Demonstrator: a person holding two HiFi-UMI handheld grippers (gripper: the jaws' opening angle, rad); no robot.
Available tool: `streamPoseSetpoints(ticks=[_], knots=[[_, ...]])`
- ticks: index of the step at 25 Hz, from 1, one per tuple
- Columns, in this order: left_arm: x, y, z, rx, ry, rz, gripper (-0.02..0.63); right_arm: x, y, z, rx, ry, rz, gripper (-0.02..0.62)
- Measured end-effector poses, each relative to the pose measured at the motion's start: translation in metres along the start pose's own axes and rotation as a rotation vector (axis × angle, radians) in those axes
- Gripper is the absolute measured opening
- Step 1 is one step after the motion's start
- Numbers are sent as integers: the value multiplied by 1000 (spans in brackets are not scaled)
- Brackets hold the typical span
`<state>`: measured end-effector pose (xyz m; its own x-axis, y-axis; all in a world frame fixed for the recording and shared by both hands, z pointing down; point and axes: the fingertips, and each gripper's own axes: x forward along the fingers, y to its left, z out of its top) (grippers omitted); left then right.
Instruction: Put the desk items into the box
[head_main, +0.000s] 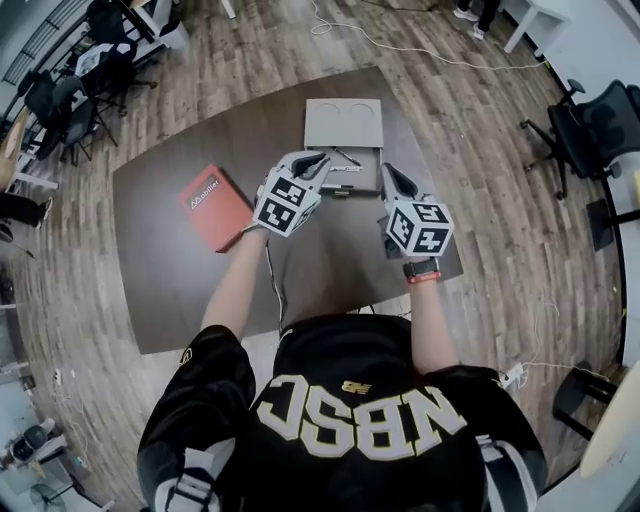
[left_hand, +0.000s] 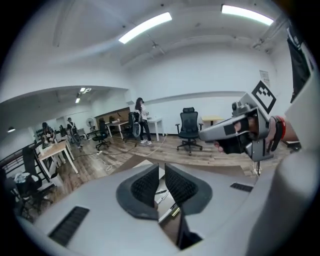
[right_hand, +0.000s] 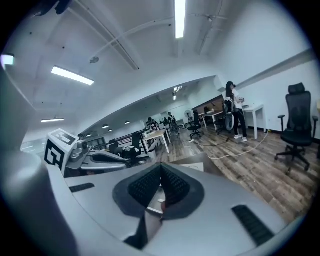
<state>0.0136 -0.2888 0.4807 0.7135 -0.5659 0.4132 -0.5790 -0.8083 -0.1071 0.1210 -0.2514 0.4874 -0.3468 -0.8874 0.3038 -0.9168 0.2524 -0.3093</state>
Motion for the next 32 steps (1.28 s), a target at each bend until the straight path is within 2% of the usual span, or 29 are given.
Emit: streamPoseSetpoints(ticks=[7,15,20,25,32], knots=[[-48,-2,14,-119,-138,181,37,-19,17,24,-84,-100,-26,9],[-97,5,21,-290,-273,356,18,-34,21,23,-128,-109,-45,9],[-115,4,29,-255,-340,410,15,-44,24,23,-162,-123,-59,9],[-120,-5,28,-217,-329,441,15,-52,25,24,-178,-123,-55,9],[-120,-18,18,-244,-308,444,17,-56,34,17,-194,-99,-22,9]])
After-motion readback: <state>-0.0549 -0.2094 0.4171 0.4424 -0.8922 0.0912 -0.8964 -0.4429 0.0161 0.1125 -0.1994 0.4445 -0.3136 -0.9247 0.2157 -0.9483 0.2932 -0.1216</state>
